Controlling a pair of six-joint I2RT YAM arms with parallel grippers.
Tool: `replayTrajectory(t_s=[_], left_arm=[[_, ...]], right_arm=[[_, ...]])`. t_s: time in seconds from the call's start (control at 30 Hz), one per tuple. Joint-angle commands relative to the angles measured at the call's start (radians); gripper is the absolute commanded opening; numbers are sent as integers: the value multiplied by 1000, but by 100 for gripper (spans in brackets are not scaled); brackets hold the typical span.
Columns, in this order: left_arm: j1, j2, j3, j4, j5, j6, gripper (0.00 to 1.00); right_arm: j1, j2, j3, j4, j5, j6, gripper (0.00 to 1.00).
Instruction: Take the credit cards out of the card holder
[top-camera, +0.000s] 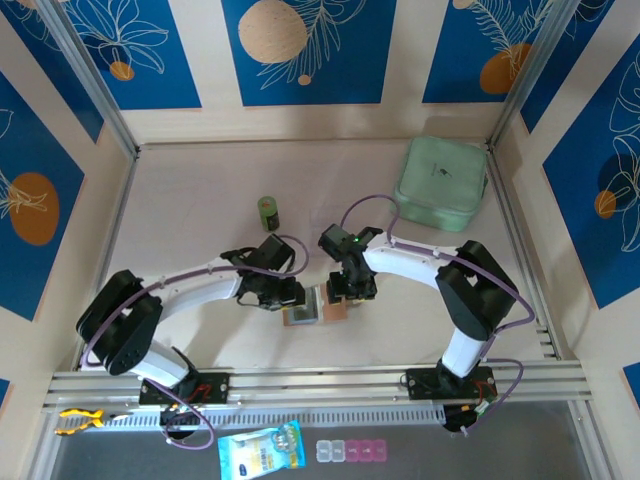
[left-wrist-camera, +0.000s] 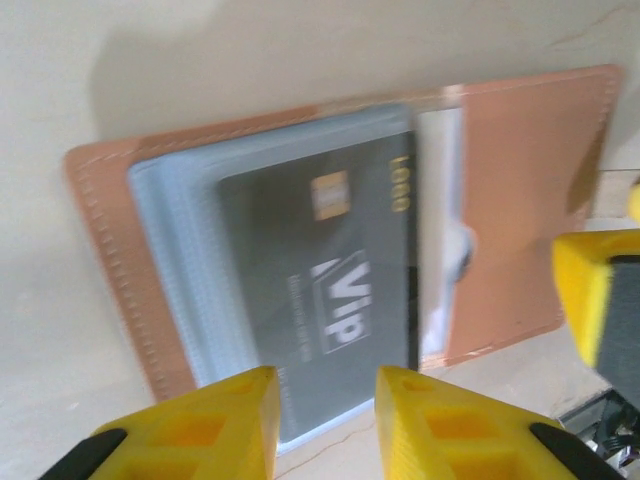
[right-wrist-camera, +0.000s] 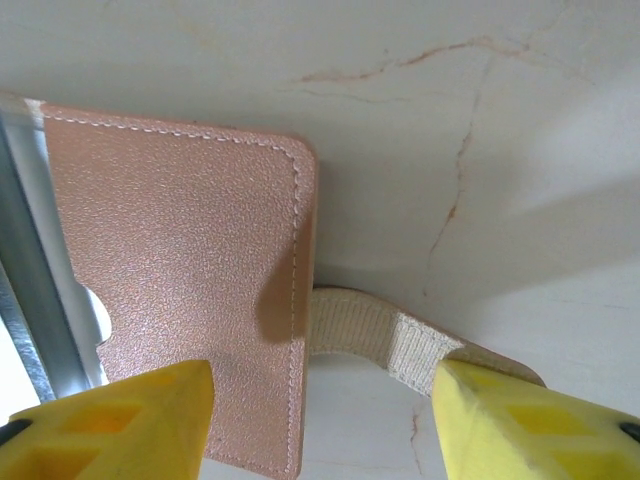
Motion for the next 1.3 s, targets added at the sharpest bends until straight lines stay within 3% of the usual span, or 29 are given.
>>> replayTrajectory(t_s=[0.0, 0.5, 1.0, 1.27], left_arm=[[23, -24, -33, 26, -14, -31, 33], [68, 10, -119, 132, 35, -82, 36], [124, 27, -204, 231, 98, -115, 33], [137, -29, -220, 212, 78, -113, 31]], right_arm=[[2, 17, 20, -20, 12, -14, 66], [1, 68, -25, 35, -25, 21, 79], [54, 122, -2, -43, 75, 76, 78], [60, 88, 6, -38, 84, 82, 75]])
